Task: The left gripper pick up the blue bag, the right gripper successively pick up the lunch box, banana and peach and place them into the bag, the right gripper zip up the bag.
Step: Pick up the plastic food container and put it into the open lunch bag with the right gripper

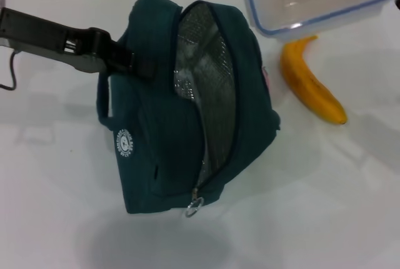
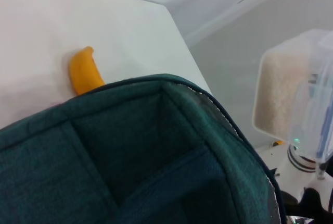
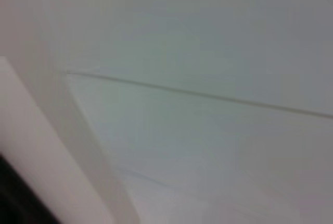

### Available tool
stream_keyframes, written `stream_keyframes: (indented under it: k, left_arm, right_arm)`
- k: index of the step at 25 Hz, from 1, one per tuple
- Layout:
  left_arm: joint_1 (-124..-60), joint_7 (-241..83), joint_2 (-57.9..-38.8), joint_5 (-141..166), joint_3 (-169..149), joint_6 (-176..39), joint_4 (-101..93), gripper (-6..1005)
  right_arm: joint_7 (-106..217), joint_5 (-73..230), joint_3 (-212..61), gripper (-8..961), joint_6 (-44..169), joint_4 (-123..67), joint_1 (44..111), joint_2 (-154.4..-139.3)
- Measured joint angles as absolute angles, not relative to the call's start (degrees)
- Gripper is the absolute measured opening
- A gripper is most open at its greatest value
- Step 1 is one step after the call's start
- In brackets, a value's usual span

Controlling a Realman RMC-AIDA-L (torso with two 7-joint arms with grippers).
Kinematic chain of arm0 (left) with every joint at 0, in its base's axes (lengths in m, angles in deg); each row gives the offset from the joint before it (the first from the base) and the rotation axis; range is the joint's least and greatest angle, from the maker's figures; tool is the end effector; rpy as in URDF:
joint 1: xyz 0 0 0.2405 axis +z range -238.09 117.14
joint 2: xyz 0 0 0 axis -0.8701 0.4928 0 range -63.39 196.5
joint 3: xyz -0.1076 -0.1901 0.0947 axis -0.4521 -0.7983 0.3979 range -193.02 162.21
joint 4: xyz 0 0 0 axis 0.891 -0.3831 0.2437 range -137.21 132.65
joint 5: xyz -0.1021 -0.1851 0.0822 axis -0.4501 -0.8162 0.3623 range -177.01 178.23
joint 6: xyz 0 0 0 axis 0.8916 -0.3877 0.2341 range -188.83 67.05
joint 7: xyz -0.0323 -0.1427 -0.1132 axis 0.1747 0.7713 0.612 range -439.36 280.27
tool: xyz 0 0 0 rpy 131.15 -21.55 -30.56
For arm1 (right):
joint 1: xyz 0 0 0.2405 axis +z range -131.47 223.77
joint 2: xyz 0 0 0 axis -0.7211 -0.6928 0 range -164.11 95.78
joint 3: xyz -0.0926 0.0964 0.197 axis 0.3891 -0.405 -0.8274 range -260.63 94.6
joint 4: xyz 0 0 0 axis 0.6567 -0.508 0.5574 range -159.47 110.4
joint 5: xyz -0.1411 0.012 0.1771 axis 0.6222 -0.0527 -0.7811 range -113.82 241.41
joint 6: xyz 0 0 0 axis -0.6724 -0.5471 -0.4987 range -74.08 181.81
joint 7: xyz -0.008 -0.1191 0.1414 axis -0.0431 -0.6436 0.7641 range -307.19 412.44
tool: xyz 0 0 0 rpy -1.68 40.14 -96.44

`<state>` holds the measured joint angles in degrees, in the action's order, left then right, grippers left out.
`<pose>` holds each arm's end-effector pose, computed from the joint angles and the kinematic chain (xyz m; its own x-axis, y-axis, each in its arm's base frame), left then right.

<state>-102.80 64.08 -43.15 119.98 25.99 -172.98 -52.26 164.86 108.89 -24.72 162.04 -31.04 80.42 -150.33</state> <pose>-0.1637 0.3599 0.0583 0.4428 0.8824 0.1587 0.8386 -0.4703 0.2748 0.1742 0.3446 0.0398 -0.3253 -0.6570 -0.6800 -0.3573 -0.5804 0.7317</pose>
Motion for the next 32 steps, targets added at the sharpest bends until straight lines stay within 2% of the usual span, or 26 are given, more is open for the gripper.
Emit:
stream_keyframes:
  k: [13,21,32]
  left_arm:
    - [-104.55,64.26,-45.01,120.04,25.99,-172.77,-51.76,33]
    - [-105.53,63.62,-45.08,119.71,25.94,-172.77,-49.44,34]
    - [-104.84,63.55,-44.97,119.64,25.49,-171.67,-48.65,33]
  right_arm:
    - [164.56,109.42,-21.49,91,158.96,-27.58,87.79,-150.35]
    - [163.71,109.47,-16.15,91,155.12,-28.01,88.71,-150.35]
    - [161.93,109.50,-10.24,90,151.42,-29.44,86.61,-150.35]
